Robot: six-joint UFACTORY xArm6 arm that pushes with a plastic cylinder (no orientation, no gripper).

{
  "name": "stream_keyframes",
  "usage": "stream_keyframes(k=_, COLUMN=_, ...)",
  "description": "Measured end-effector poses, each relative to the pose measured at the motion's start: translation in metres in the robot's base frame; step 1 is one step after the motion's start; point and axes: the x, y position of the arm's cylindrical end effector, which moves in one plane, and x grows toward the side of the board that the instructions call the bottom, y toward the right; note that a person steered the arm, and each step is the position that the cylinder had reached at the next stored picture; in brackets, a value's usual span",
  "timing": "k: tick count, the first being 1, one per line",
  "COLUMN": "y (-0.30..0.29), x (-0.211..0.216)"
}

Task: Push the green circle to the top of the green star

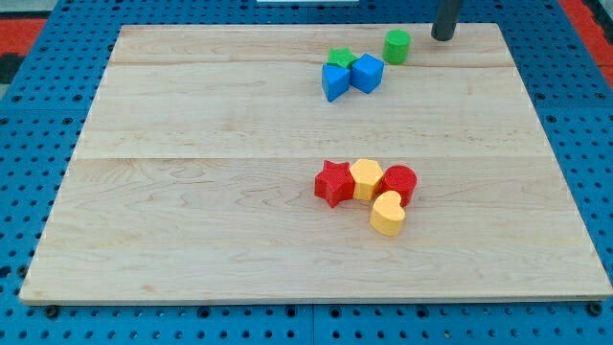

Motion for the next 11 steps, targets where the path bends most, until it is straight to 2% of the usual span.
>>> stream_keyframes(k=4, y=-0.048, x=0.000)
stream_keyframes(k=6, y=-0.032, x=0.040)
stream_keyframes(k=7, y=-0.070, x=0.041)
stream_keyframes(k=8, y=-0.086, x=0.034)
stream_keyframes(k=9, y=-0.043, x=0.013)
stream_keyframes(k=10, y=-0.049, x=0.000)
stream_keyframes(k=11, y=-0.096, x=0.001)
